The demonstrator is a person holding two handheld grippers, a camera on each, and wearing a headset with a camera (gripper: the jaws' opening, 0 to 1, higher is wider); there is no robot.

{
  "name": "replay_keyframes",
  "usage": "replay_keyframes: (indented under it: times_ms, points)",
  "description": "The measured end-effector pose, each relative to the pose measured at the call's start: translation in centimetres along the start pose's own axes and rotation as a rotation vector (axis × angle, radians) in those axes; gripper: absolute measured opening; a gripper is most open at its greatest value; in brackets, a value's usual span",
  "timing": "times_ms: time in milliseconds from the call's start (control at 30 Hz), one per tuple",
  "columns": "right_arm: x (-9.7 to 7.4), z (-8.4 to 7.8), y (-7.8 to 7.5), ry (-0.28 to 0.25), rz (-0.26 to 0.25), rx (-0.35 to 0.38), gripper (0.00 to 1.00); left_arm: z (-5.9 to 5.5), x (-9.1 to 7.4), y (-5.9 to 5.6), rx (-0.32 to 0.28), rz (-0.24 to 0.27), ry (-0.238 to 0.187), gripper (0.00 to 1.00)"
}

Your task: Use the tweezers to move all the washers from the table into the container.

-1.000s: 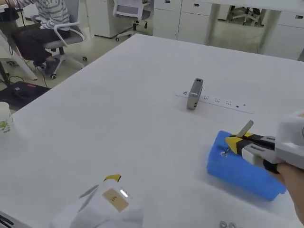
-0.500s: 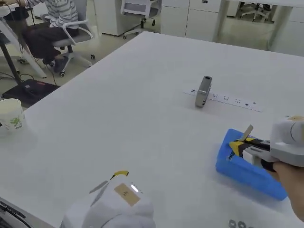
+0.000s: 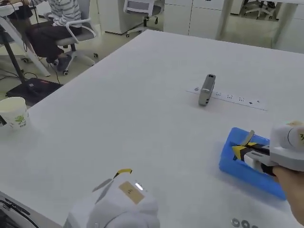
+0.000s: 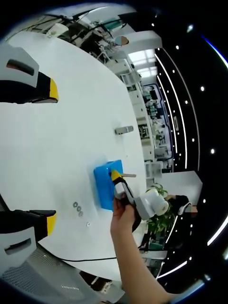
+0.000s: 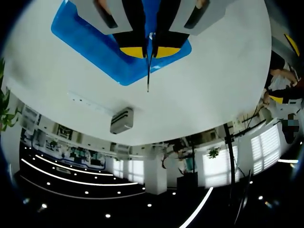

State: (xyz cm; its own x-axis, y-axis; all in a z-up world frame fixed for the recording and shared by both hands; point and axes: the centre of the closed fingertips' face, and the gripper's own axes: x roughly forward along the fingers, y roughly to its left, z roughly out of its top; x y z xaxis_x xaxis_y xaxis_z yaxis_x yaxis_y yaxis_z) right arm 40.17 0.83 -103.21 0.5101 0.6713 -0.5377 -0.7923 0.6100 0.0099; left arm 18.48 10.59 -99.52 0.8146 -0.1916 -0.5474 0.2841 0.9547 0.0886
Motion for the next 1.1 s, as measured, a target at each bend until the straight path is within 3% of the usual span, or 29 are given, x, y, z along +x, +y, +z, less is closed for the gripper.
replay_keyframes:
  times_ms: [400,600,767,967,1100]
  points:
    - [-1.0,1.1,0.1,-0.026,-0.001,0.016,0.03,0.0,0.0,0.0,-0.001,0.001,0.001,0.95]
    - [-3.6,3.4,1.2,-0.102,0.019,-0.006,0.03,0.0,0.0,0.1,0.004,0.007,0.000,0.95]
    - [-5.9,4.4,2.8,-0.158,0.040,0.007,0.03,-0.1,0.0,0.0,0.011,0.004,0.003,0.95]
    - [-7.4,2.6,4.9,-0.168,0.091,0.045,0.04,0.3,-0.2,0.3,0.010,0.016,-0.015,0.95]
    - [-8.4,1.2,6.0,-0.153,0.097,0.035,0.03,0.3,-0.2,0.3,0.003,0.015,-0.019,0.95]
